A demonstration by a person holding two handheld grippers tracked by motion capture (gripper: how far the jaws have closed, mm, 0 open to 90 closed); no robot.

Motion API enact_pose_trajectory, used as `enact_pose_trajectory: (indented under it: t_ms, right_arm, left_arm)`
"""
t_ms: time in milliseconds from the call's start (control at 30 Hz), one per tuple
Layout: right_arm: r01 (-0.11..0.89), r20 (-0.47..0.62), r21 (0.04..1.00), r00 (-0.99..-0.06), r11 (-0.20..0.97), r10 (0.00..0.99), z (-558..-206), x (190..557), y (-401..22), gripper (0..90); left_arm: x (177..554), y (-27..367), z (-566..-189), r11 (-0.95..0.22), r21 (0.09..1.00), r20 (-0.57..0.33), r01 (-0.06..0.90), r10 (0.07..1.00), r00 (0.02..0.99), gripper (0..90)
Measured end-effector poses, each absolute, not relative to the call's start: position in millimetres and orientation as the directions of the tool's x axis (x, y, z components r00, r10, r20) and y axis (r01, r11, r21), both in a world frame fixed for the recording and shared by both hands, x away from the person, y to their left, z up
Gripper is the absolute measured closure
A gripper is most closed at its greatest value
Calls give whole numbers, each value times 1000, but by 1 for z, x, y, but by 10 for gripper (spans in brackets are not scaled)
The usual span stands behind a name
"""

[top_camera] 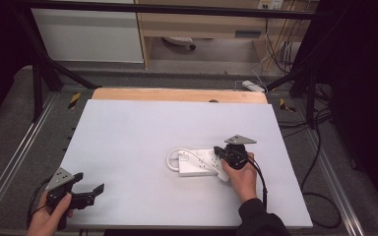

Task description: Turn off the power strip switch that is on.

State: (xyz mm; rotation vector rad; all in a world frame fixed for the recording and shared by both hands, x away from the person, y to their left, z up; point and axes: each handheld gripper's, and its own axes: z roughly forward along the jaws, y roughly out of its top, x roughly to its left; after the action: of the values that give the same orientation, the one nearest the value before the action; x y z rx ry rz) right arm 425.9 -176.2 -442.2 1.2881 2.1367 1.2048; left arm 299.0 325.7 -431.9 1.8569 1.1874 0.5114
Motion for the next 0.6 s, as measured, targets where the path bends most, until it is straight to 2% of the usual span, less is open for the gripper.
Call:
enact_pose_trajectory:
  t_ms: [600]
  right_arm:
    - [526, 137, 830, -511, 182, 849, -431, 424, -183, 900]
  left_arm:
    - [299, 325, -432, -185, 824, -103, 536, 880, 463, 80]
